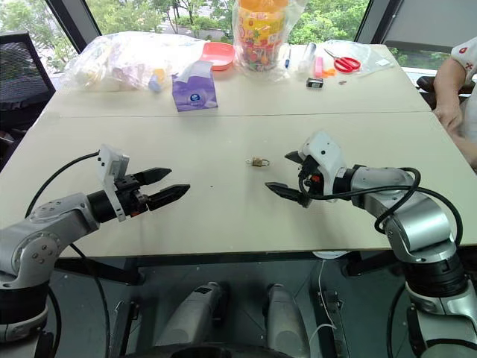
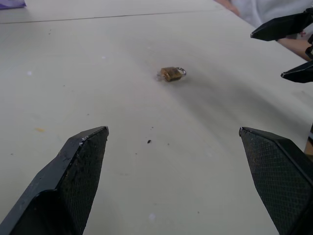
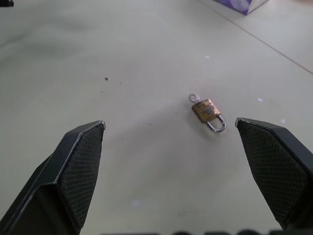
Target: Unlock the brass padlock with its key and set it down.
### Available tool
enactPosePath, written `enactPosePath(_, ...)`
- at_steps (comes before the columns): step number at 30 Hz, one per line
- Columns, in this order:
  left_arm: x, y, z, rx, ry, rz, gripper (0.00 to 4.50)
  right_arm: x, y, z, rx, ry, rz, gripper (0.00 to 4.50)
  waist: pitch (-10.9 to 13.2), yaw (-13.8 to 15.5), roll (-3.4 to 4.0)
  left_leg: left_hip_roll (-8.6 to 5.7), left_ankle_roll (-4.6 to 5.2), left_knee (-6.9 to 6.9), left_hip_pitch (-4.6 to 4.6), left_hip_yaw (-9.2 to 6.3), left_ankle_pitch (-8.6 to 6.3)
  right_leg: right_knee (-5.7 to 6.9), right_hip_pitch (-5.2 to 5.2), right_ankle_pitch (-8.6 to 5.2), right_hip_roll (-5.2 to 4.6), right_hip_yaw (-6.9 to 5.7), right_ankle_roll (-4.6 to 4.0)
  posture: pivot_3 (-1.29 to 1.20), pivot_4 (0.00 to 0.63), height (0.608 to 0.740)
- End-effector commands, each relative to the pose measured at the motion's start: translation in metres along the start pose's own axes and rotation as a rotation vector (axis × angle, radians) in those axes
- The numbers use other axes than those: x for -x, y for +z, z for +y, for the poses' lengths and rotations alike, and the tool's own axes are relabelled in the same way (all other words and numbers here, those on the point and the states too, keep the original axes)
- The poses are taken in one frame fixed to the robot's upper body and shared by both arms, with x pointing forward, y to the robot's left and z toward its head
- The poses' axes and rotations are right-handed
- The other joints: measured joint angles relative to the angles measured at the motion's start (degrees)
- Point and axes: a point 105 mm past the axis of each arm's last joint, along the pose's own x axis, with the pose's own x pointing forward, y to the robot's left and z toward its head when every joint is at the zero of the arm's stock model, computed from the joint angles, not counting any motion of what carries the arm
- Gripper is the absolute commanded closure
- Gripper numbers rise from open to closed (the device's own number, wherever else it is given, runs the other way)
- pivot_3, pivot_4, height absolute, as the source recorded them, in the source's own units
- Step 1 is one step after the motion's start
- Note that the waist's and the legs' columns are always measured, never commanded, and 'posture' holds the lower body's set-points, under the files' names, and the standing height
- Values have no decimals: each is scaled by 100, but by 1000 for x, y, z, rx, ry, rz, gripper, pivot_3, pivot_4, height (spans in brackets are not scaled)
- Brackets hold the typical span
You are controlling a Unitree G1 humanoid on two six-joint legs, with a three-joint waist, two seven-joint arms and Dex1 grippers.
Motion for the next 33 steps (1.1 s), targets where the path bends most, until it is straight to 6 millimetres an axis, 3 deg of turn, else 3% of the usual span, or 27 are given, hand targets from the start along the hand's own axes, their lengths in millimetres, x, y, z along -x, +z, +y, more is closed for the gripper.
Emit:
enactPosePath(1, 4, 17, -4, -40, -19, -55, 12, 0, 12, 0, 35, -6, -39, 0, 0, 0, 0, 0, 0, 0, 0, 0, 0, 0, 0, 0, 0, 0, 0, 0, 150, 740)
enactPosePath(14, 0, 17, 1, -41, 2, -58, 12, -1, 13, -1, 29, -18, -41, 0, 0, 1, 0, -1, 0, 0, 0, 0, 0, 0, 0, 0, 0, 0, 0, 0, 150, 740)
enactPosePath(18, 1, 20, 12, -134, -19, 21, 12, -7, 9, -12, 53, -29, 37, 0, 0, -3, 0, 0, 1, 4, 0, 1, 1, 3, 0, 3, 2, 0, -4, 0, 150, 740)
enactPosePath(21, 14, 16, 25, -265, -69, 174, 12, -18, 9, -20, 65, -6, 76, 0, 0, -37, 1, 6, 0, -1, 4, 16, 0, 1, -2, 5, 2, 0, -8, 0, 150, 740)
enactPosePath(23, 16, 27, 31, -297, -106, 193, 12, -29, 13, -27, 62, 22, 99, 0, 1, -40, 2, 7, 0, -2, 3, 23, 0, 1, -8, 5, 2, 3, -10, 0, 150, 740)
enactPosePath(28, 12, 47, 20, -327, -249, 182, 12, -62, 16, -35, 69, 94, 149, 0, 1, -40, 1, 5, 10, -3, -7, 29, 7, 1, -20, 7, 1, 7, -7, 0, 150, 740)
enactPosePath(33, 4, 49, 14, -342, -290, 170, 12, -94, 11, -35, 91, 159, 188, 0, 1, -72, 1, 3, 14, -11, -7, 30, 9, 7, -26, 20, 10, 8, 19, 0, 150, 740)
